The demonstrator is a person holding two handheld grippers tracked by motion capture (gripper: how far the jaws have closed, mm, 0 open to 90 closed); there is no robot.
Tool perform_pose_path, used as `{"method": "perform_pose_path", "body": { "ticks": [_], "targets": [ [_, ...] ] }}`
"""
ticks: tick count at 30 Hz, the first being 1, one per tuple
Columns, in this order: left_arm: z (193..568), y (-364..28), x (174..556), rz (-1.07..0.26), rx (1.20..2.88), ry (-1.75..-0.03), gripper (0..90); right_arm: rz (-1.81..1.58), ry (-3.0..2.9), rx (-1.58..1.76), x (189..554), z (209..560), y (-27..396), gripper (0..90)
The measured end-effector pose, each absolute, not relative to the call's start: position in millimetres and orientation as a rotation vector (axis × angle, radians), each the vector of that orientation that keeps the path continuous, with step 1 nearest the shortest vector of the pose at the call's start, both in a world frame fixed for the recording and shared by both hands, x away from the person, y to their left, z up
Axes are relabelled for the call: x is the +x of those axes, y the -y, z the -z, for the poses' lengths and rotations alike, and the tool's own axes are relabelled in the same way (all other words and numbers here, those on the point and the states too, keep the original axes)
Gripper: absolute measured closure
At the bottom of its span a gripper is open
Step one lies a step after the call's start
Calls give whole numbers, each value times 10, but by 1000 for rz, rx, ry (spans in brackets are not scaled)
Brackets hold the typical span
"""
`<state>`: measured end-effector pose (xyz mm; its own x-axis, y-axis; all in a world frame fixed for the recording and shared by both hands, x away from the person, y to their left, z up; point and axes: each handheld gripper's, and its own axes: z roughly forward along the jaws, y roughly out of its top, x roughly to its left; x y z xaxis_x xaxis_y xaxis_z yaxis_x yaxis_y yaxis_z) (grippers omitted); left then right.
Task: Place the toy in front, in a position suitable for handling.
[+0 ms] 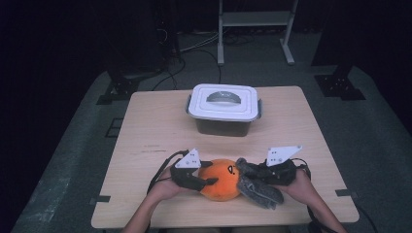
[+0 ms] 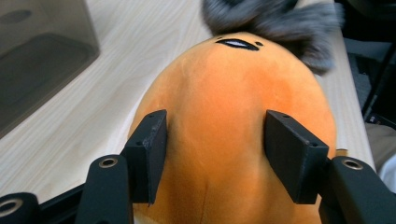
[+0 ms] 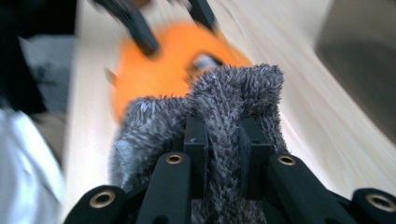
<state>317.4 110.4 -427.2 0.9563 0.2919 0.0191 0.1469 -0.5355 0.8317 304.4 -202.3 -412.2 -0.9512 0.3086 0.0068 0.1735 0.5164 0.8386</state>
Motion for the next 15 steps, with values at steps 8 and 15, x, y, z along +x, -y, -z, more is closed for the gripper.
{"method": "perform_pose_path", "body": {
  "ticks": [8,15],
  "targets": [
    [4286,-1103,3198,-180,2117,-358,405,-1405,-2619,273,2966,4117,1747,761],
    [4304,-1212,3255,-49,2060,-351,365,-1304,-2626,378,3058,4214,1989,763]
  ]
}}
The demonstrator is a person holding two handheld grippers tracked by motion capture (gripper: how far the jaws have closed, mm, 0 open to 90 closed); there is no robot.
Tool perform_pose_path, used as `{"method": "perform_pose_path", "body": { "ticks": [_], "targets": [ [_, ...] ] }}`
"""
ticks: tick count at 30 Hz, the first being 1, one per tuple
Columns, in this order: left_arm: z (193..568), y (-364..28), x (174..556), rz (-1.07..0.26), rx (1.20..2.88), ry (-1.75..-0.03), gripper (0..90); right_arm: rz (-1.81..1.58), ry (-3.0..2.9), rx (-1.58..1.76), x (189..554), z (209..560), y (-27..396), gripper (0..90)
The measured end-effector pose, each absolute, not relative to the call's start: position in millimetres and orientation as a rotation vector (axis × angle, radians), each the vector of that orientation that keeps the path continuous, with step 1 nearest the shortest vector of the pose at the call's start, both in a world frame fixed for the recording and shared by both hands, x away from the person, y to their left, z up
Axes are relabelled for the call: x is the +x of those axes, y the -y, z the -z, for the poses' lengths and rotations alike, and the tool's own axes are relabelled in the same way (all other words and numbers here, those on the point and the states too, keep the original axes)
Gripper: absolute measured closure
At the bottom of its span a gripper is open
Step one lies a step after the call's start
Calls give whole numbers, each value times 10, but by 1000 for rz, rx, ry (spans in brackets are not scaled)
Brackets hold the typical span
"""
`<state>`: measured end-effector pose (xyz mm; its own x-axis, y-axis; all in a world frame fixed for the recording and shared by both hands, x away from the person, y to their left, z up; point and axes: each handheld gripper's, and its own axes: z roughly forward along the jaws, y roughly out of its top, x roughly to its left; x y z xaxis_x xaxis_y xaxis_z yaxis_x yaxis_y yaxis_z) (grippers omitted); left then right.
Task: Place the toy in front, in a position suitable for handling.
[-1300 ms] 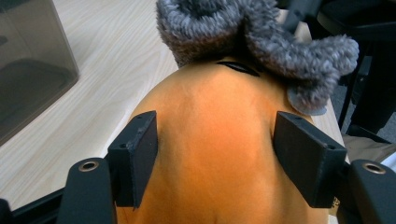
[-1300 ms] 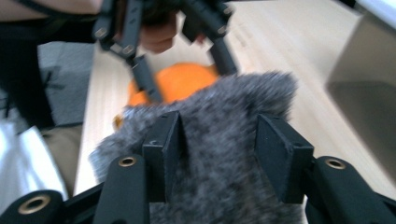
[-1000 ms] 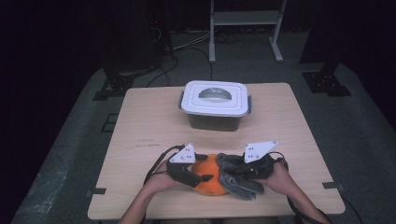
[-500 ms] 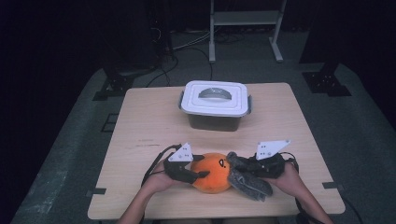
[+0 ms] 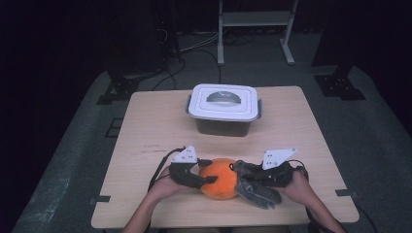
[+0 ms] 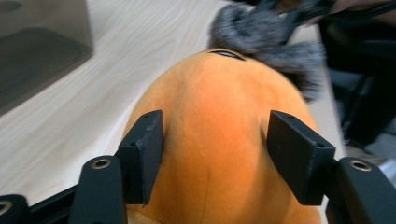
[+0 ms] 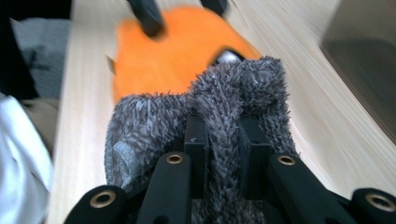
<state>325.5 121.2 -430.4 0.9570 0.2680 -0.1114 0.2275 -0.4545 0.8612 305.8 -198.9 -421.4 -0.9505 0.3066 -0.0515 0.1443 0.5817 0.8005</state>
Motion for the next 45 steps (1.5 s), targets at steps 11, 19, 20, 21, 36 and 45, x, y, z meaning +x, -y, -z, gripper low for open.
{"method": "perform_pose_path", "body": {
  "ticks": [11,19,20,21,36,45],
  "targets": [
    [4348,-1145,3257,-93,2051,-416,372,-1401,-2594,263,2913,4085,1826,760],
    [4356,-1158,3265,-81,2042,-413,373,-1351,-2644,284,2964,4175,1860,764],
    [4360,-1161,3265,-74,2040,-408,372,-1346,-2652,308,2985,4190,1898,764],
    [4365,-1166,3264,-68,2039,-400,367,-1334,-2651,323,3004,4198,1931,764],
    [4292,-1133,3183,-108,2062,-289,198,-1430,-2716,398,3054,4250,1988,757],
    [4294,-1068,3068,-162,2120,-123,361,-1510,-2659,420,3063,4153,2042,765]
  ]
}}
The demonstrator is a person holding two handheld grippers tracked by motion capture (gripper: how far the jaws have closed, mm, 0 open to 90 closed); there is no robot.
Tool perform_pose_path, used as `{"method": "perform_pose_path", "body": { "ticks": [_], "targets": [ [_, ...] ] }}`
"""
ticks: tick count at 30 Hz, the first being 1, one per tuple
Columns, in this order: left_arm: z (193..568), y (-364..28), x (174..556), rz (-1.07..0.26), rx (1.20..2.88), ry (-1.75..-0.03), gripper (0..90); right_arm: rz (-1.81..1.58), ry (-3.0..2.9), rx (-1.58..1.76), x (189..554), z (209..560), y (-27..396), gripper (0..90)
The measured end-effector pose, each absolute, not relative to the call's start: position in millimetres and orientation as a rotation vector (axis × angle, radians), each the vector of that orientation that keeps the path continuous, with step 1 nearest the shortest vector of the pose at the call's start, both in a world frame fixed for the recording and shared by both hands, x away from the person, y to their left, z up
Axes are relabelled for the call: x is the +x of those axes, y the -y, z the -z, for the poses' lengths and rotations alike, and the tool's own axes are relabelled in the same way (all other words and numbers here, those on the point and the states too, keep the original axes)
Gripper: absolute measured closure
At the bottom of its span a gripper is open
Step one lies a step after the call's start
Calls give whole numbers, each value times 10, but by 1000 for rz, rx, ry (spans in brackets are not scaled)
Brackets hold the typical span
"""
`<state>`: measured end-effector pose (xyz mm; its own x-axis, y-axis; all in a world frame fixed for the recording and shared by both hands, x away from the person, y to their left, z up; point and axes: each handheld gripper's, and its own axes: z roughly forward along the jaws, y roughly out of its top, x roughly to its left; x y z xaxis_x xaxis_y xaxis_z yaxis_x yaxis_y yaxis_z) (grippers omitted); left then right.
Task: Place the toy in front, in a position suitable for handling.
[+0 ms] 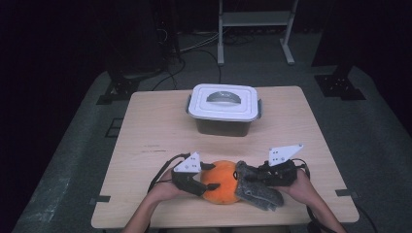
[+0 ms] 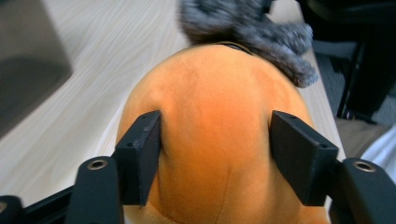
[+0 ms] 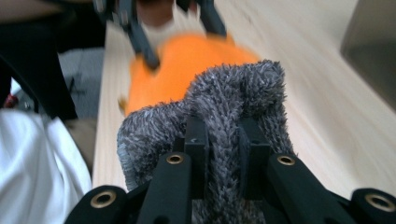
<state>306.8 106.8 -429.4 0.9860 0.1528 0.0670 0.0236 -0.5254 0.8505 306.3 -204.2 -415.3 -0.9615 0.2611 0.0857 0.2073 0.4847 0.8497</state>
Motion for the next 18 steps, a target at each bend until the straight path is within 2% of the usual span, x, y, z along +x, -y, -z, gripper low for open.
{"method": "perform_pose_path", "body": {
  "ticks": [4,9,13,15,18],
  "targets": [
    [4290,-1067,3045,-174,2137,-92,376,-1510,-2677,392,3070,4170,1964,765],
    [4288,-1073,3039,-172,2136,-84,380,-1392,-2720,487,3150,4262,2126,765],
    [4277,-1073,3034,-170,2144,-63,368,-1470,-2686,530,3159,4254,2184,765],
    [4268,-1077,3042,-154,2137,-78,335,-1516,-2670,507,3145,4221,2126,764],
    [4264,-1072,3096,-113,2101,-184,200,-1517,-2686,469,3131,4246,2056,764]
  ]
}}
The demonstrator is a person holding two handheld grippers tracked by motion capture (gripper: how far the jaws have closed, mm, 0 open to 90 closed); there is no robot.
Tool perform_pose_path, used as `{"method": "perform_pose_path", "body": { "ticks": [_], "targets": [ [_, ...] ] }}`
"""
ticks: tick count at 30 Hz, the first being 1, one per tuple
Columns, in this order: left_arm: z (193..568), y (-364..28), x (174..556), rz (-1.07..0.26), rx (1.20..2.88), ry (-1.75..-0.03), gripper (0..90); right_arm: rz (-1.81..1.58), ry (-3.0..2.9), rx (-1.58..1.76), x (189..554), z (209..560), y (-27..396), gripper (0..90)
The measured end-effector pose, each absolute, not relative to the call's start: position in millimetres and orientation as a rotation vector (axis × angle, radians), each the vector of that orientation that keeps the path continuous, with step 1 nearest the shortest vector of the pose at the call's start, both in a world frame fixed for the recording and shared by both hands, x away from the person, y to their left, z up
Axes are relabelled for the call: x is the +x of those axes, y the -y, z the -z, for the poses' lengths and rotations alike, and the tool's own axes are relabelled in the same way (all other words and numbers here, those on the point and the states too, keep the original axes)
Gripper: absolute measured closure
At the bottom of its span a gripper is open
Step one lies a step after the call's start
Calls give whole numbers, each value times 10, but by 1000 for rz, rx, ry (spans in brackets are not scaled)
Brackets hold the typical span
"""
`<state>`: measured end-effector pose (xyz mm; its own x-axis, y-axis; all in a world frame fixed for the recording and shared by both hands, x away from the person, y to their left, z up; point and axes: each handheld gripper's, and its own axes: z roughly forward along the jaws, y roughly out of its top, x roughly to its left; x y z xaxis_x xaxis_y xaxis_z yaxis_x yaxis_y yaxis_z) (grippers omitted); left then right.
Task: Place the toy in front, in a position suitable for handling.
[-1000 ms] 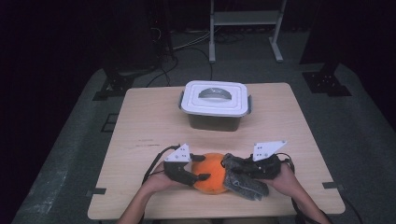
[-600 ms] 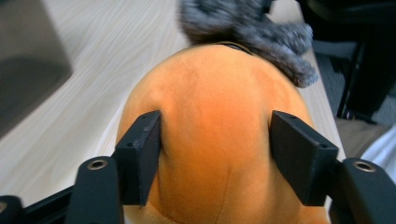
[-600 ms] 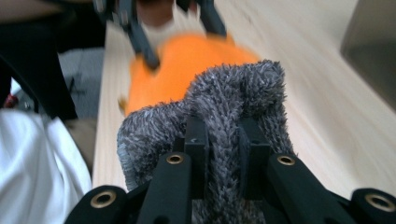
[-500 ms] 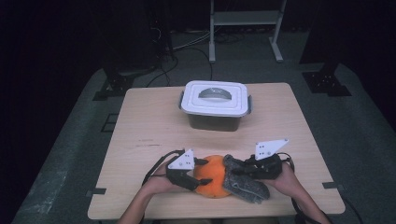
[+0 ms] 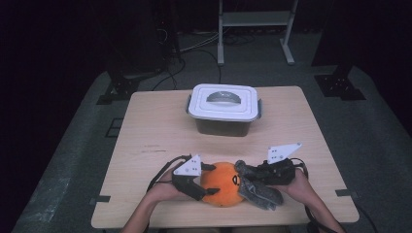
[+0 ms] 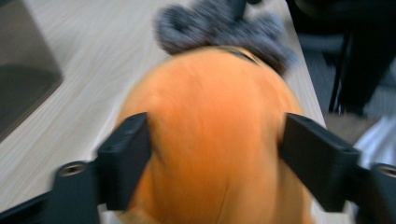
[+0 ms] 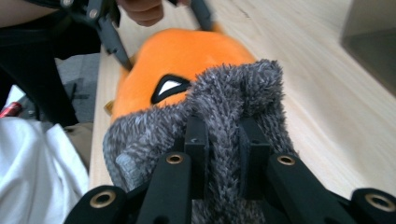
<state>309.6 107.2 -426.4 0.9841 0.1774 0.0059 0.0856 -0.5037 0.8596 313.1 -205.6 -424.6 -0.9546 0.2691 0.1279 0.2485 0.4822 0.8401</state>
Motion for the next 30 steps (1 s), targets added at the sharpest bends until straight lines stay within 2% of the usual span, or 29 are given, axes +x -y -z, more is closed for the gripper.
{"method": "perform_pose_path", "body": {
  "ticks": [2,7,12,17,21,25,30],
  "targets": [
    [4288,-1049,3089,-137,2111,-184,214,-1542,-2690,459,3128,4238,2064,763],
    [4267,-1018,3014,-193,2153,-83,319,-1576,-2632,519,3155,4203,2028,761],
    [4266,-1054,3013,-185,2159,-50,366,-1572,-2686,546,3230,4278,2049,762],
    [4270,-1058,3003,-176,2156,-30,369,-1454,-2720,636,3270,4370,2178,763],
    [4276,-1056,3003,-172,2155,-30,371,-1559,-2649,589,3240,4246,2127,763],
    [4291,-1060,3022,-171,2153,-64,371,-1537,-2677,571,3264,4283,2032,761],
    [4304,-1076,3061,-165,2151,-127,373,-1467,-2709,612,3288,4338,2119,762]
  ]
}}
